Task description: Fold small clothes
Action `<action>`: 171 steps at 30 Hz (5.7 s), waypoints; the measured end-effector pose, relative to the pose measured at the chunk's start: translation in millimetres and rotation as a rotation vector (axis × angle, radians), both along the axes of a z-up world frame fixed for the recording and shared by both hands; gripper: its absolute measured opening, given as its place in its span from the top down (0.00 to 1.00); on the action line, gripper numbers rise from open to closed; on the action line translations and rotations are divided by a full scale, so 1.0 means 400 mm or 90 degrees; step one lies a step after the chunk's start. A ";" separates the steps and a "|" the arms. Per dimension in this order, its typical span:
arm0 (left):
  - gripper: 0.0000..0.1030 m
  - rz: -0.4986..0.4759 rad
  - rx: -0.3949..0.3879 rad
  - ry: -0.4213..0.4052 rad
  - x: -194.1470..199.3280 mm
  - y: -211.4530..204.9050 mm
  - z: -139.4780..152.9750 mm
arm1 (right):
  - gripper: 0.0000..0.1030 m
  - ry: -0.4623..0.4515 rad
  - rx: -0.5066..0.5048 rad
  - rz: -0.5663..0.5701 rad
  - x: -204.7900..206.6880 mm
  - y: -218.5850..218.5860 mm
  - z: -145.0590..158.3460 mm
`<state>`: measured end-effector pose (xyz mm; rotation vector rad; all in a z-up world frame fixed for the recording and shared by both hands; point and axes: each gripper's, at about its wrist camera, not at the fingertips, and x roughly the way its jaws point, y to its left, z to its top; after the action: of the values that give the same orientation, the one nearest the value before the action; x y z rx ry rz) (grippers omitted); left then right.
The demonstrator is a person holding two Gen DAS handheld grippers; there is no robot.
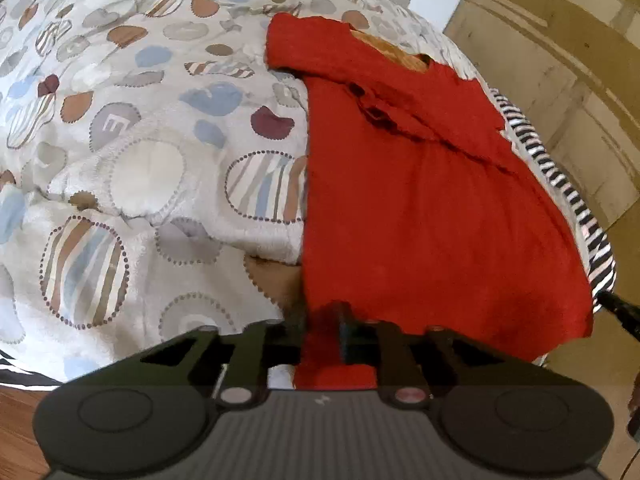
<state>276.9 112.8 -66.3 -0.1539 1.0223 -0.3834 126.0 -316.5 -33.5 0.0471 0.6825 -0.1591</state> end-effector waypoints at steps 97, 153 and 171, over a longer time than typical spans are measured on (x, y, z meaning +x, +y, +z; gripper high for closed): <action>0.96 -0.074 0.287 -0.660 -0.389 -0.216 0.152 | 0.98 -0.275 -0.181 0.086 -0.139 0.186 0.206; 0.78 -0.204 0.119 -0.174 0.590 -0.165 0.019 | 0.96 0.028 -0.137 0.194 0.820 0.064 -0.056; 0.04 -0.103 -0.067 -0.224 0.392 0.004 0.095 | 0.86 0.033 -0.146 0.193 0.831 0.069 -0.117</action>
<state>433.7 114.6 -28.4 -0.0938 0.6694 -0.5892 458.6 -288.7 -80.5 -0.2810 0.7103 0.0540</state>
